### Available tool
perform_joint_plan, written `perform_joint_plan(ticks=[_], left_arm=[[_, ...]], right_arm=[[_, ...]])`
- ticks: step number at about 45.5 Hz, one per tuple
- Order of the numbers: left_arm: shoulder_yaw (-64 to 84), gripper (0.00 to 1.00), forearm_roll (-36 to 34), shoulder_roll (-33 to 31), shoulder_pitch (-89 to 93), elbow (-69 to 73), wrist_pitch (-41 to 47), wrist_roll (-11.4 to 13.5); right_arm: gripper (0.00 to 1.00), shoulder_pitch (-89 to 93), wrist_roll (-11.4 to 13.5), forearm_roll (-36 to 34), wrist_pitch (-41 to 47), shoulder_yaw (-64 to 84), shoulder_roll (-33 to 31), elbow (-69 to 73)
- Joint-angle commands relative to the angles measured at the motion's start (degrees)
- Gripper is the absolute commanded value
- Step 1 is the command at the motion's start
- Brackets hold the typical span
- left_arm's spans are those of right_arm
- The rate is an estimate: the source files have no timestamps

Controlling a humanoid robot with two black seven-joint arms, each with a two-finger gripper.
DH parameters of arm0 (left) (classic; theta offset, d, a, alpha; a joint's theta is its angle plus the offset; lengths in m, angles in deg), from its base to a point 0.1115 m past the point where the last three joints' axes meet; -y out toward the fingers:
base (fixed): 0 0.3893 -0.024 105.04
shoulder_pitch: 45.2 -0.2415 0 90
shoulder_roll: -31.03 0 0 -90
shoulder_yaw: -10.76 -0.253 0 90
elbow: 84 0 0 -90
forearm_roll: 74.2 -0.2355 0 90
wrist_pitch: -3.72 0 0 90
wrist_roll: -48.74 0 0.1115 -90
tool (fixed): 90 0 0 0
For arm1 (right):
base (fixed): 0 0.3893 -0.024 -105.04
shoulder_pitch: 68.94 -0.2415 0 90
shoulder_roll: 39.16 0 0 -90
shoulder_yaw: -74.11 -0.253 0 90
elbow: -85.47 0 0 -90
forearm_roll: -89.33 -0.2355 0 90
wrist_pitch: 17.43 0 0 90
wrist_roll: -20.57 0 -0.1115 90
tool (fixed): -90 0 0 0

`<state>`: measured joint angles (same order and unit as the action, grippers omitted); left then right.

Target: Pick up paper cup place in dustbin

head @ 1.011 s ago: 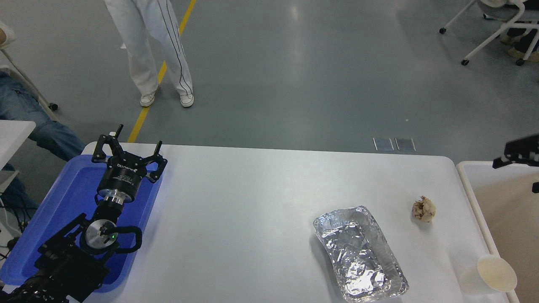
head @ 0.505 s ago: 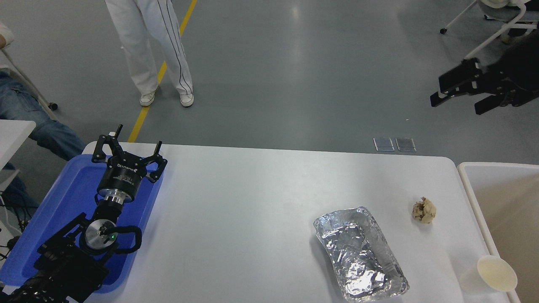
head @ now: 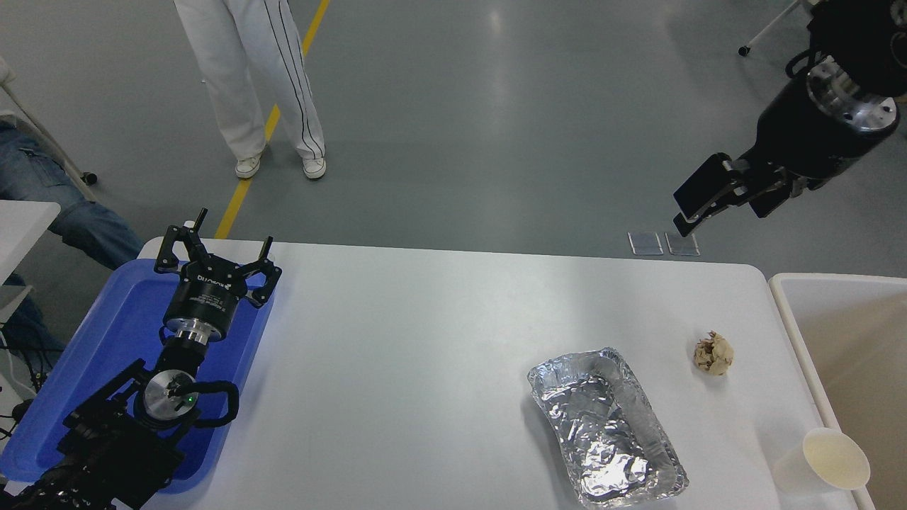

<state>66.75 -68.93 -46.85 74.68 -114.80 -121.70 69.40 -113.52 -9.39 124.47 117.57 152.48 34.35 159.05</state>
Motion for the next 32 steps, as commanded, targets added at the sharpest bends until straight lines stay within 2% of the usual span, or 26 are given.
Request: perform_joint_plan(ticks=[1,6,14,22,32], left_arm=[[0.00,1.00,0.00,0.00,0.00,-0.05,0.00,0.00],[0.00,1.00,0.00,0.00,0.00,0.04,0.00,0.00],[0.00,1.00,0.00,0.00,0.00,-0.05,0.00,0.00],[0.00,1.00,0.00,0.00,0.00,0.04,-0.09,0.00],[0.00,1.00,0.00,0.00,0.00,0.04,0.00,0.00]], right_arm=[[1.00,0.38,-0.01,-7.36,0.00,0.74,0.23,0.16],[1.00,0.20,-0.10,-13.51,0.00,1.00,0.14,-1.68],[1.00,0.29,-0.27,-15.54,0.00,2.94,0.23,-1.51],[1.00,0.91,-0.27,-20.90,0.00,3.81,0.58,-1.68],[1.00,0.64,-0.27,-22.05,0.00,6.28,1.02,-1.77]])
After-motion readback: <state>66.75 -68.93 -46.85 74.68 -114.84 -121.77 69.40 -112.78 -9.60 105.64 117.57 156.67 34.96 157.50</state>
